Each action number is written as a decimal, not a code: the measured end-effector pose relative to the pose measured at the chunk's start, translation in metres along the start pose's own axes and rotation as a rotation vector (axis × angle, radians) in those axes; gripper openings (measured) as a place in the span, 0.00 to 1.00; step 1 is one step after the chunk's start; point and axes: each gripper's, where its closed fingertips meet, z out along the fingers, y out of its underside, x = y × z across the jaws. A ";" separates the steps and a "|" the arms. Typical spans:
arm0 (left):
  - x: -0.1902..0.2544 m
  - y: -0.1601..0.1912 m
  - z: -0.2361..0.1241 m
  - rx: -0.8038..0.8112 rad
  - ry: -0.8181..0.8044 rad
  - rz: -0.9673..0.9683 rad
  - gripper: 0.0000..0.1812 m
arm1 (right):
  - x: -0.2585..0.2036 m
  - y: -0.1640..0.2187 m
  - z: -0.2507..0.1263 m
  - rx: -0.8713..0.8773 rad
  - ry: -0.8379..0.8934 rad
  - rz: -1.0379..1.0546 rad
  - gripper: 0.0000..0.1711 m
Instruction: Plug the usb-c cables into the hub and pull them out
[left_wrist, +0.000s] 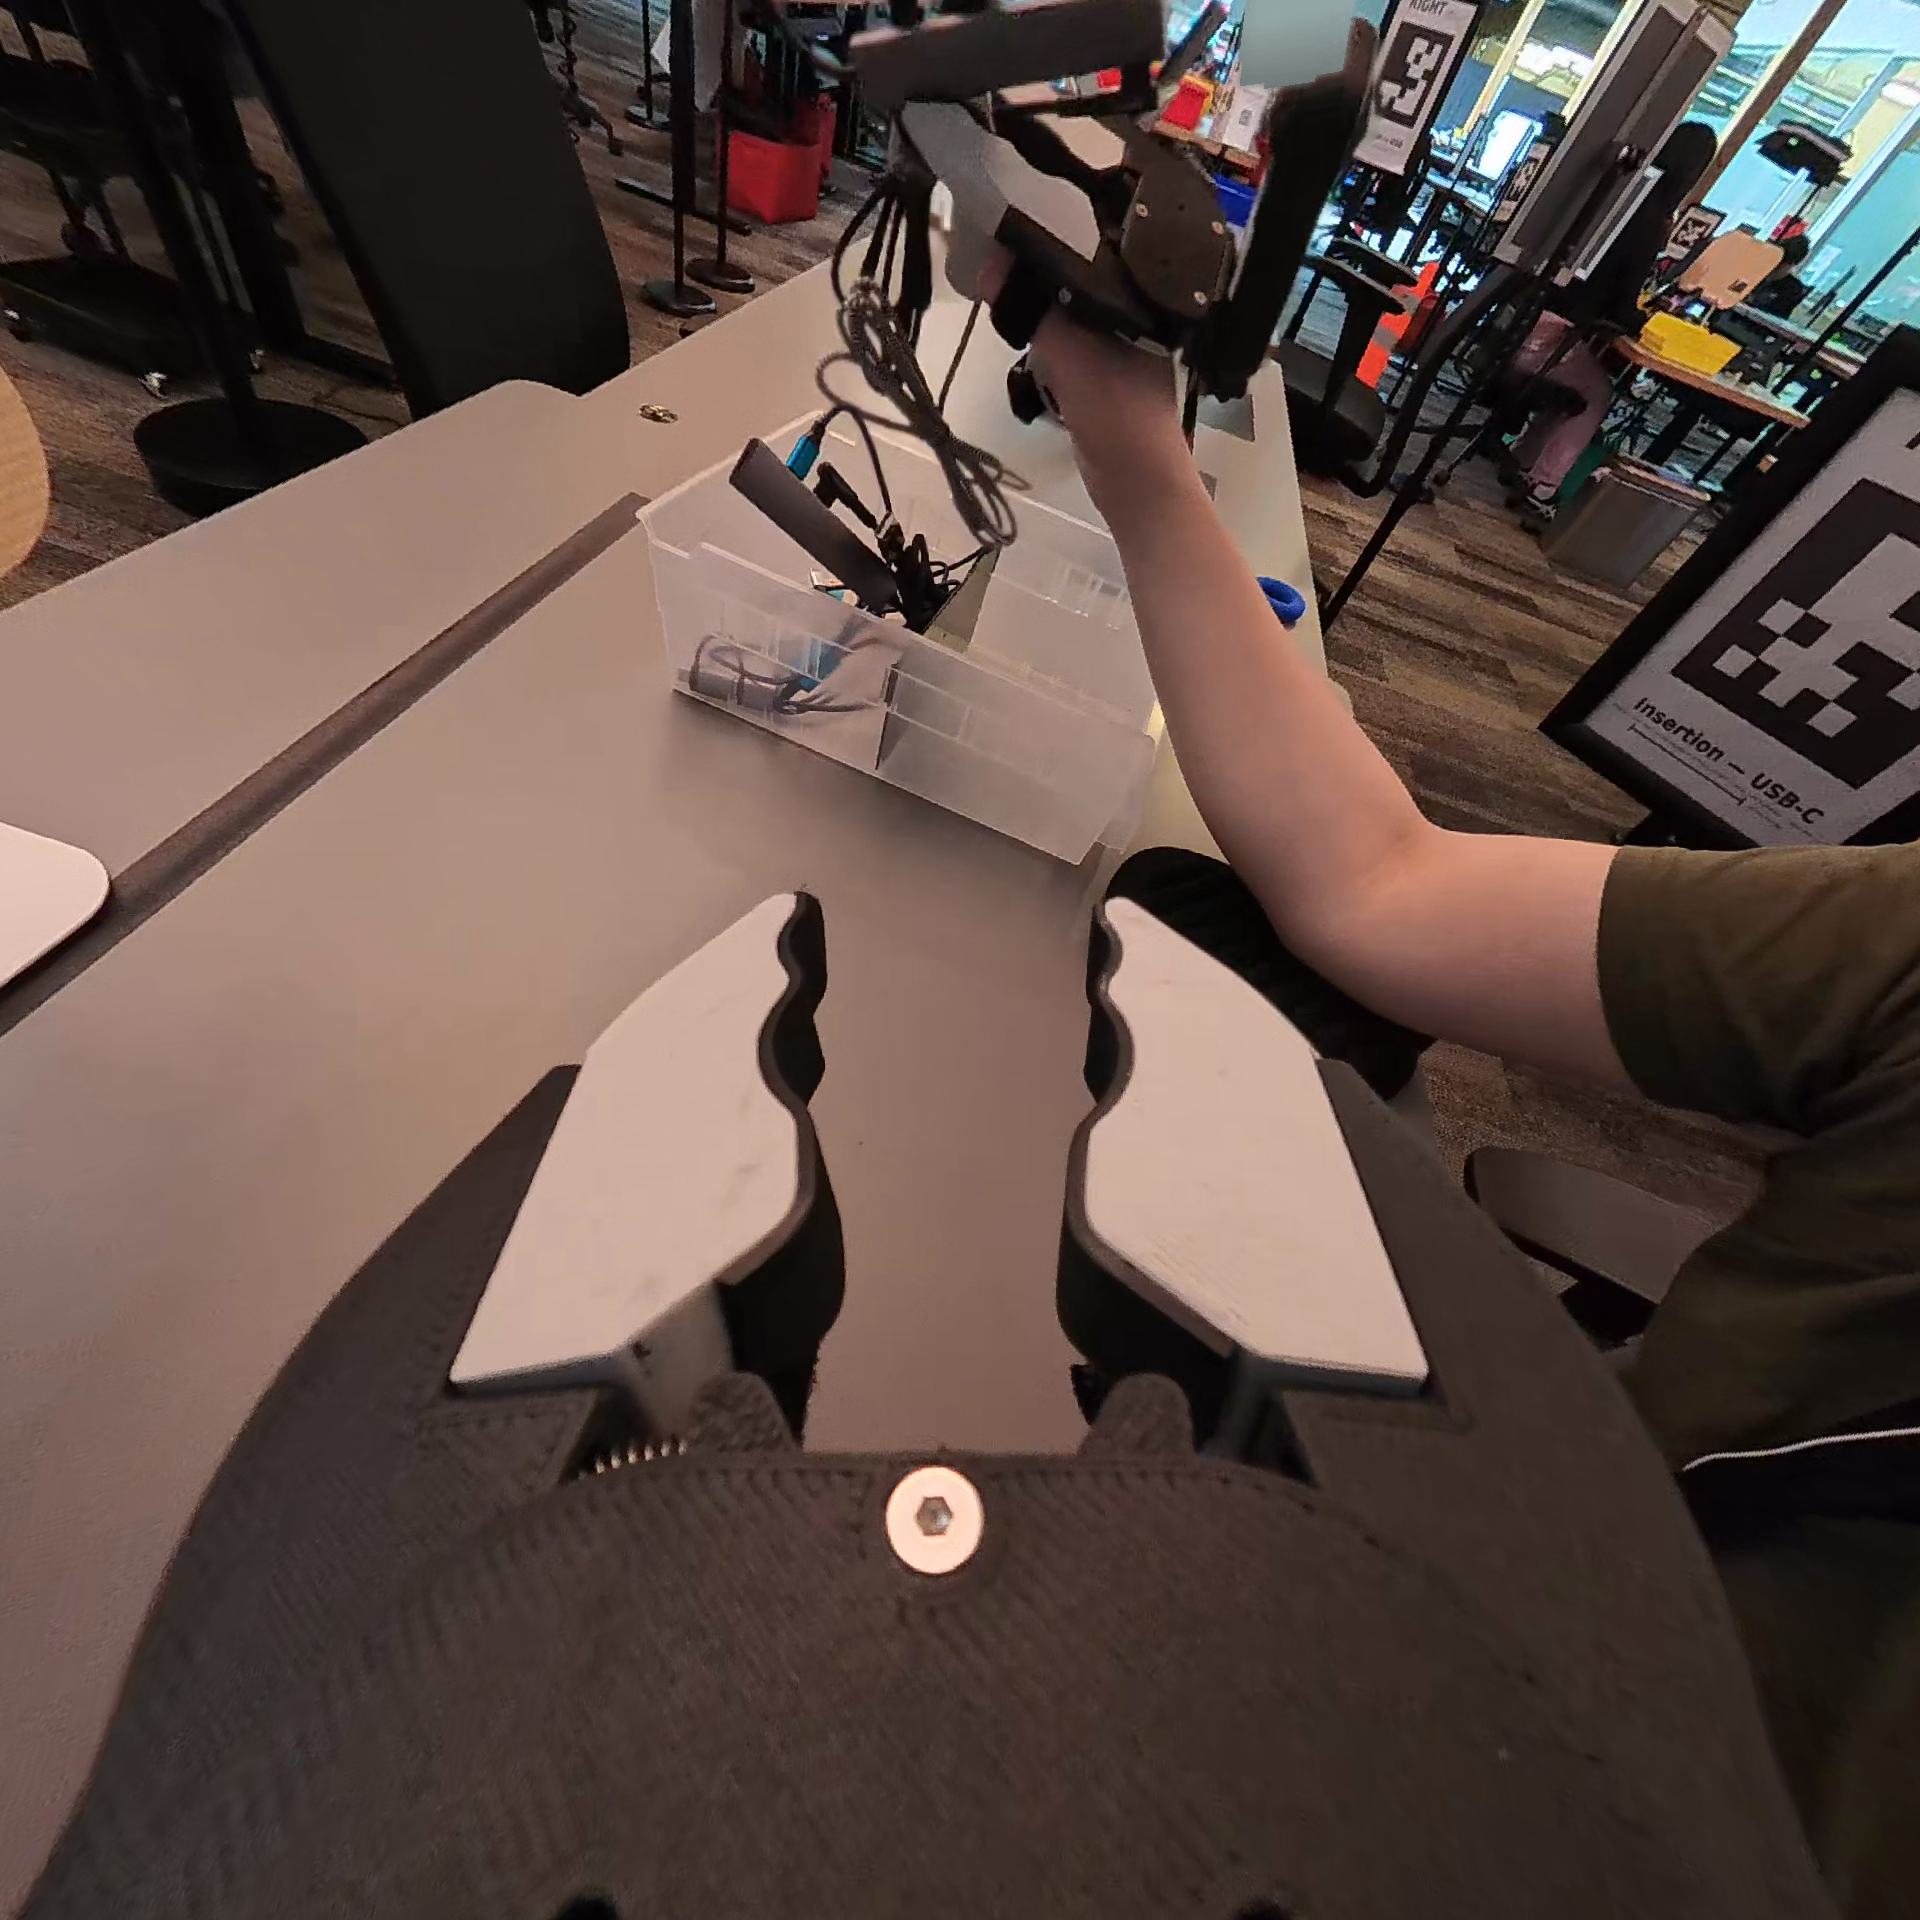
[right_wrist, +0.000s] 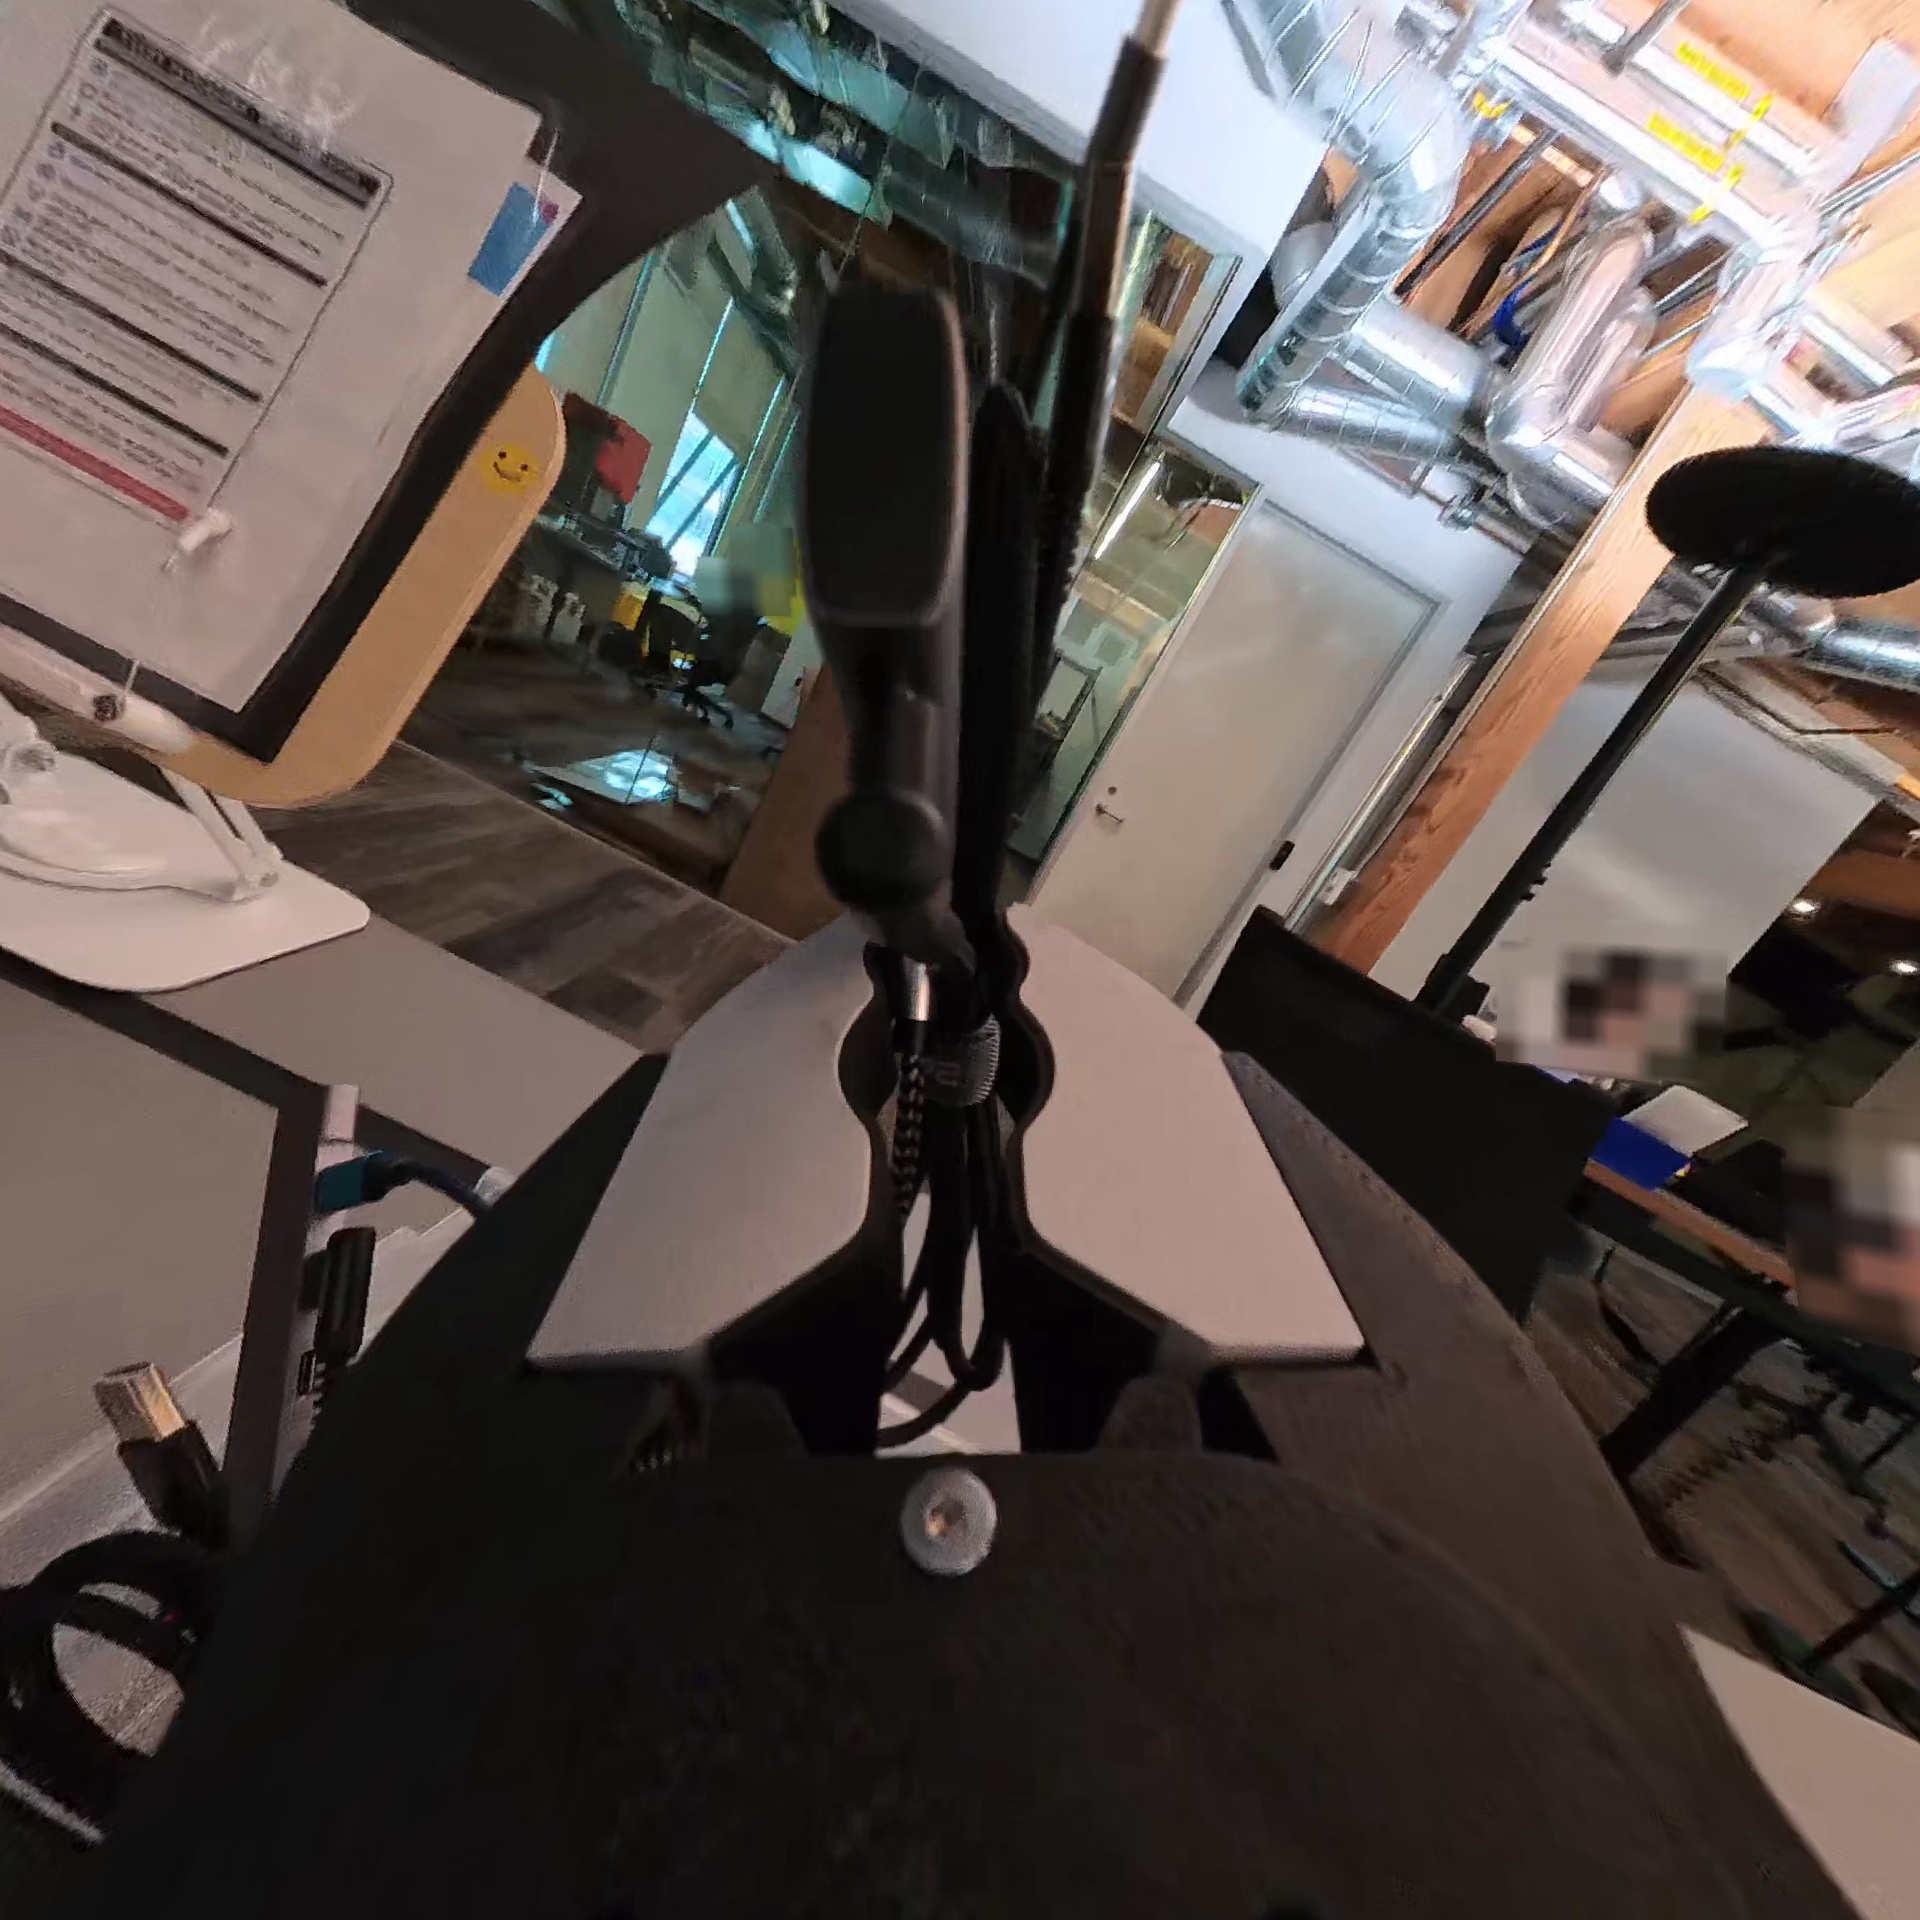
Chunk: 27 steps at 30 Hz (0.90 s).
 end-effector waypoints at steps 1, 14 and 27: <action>0.000 0.001 0.001 -0.005 0.000 0.000 0.26 | -0.003 0.004 0.002 -0.015 -0.010 -0.008 0.09; 0.000 0.016 0.011 -0.078 0.017 -0.001 0.26 | -0.081 0.072 0.002 -0.335 -0.487 0.067 0.10; 0.002 0.039 0.029 -0.172 0.051 -0.013 0.26 | -0.090 0.125 -0.032 -0.638 -0.615 0.488 0.10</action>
